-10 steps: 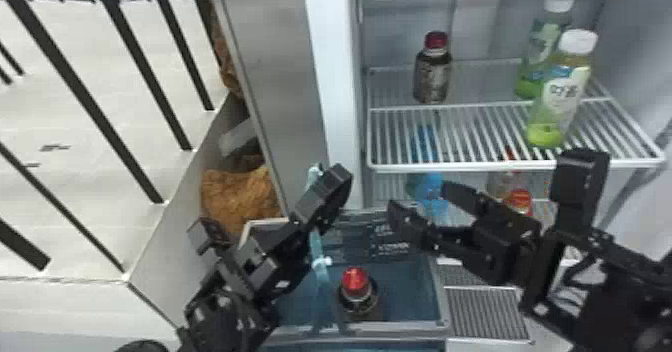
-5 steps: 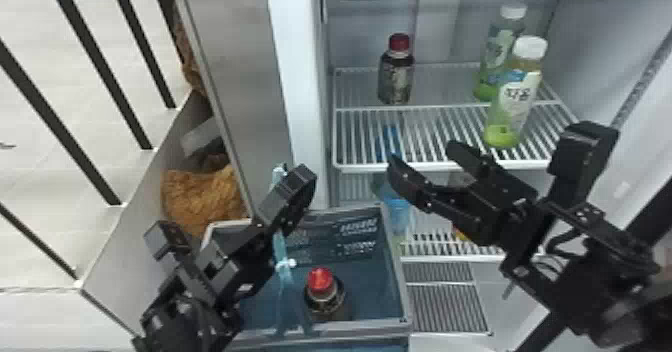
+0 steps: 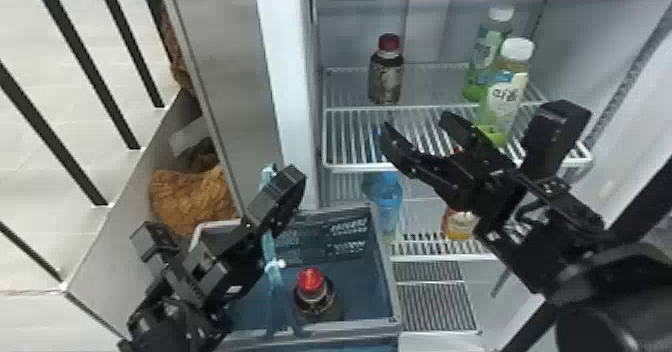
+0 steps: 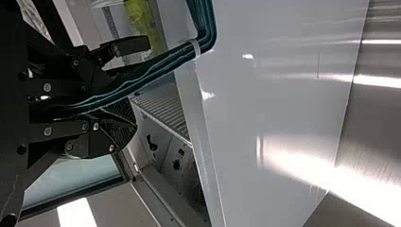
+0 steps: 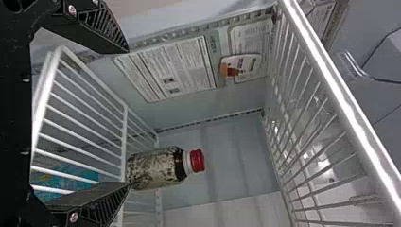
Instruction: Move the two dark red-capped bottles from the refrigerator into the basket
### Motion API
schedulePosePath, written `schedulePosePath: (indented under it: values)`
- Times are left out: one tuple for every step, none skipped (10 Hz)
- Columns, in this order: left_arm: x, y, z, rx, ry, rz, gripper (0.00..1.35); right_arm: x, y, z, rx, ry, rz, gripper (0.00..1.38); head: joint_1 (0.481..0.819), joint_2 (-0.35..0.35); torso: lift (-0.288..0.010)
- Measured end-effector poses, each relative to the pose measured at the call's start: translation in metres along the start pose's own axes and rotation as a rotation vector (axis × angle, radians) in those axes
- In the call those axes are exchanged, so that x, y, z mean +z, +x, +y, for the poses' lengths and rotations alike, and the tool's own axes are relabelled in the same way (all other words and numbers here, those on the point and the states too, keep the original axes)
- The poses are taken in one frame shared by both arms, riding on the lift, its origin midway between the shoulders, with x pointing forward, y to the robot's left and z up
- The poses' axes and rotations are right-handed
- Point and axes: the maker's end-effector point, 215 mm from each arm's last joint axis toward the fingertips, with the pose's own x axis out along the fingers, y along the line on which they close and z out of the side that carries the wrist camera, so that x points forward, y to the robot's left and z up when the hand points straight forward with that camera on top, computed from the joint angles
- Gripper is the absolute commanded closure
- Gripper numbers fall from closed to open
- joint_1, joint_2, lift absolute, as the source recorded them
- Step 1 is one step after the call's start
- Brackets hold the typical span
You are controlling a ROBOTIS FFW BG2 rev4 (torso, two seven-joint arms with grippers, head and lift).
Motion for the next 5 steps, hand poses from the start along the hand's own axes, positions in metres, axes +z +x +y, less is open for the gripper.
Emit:
schedulePosePath:
  values:
    - [0.0, 0.0, 0.0, 0.001, -0.001, 0.0, 1.19, 0.0, 0.007, -0.005, -0.017, -0.011, -0.006, 0.11, 0.691, 0.039, -0.034]
    - [0.0, 0.0, 0.0, 0.001, -0.001, 0.001, 1.19, -0.001, 0.014, -0.011, -0.032, -0.018, -0.01, 0.11, 0.687, 0.037, -0.034]
    - [0.0, 0.0, 0.0, 0.001, -0.002, 0.001, 1.19, -0.002, 0.02, -0.017, -0.049, -0.023, -0.014, 0.11, 0.684, 0.035, -0.034]
    - [-0.001, 0.0, 0.001, 0.001, -0.002, 0.001, 1.19, -0.003, 0.026, -0.024, -0.065, -0.027, -0.016, 0.11, 0.68, 0.03, -0.034]
    - [0.0, -0.001, 0.001, 0.003, -0.001, 0.001, 1.19, -0.003, 0.032, -0.03, -0.077, -0.032, -0.018, 0.11, 0.678, 0.029, -0.034]
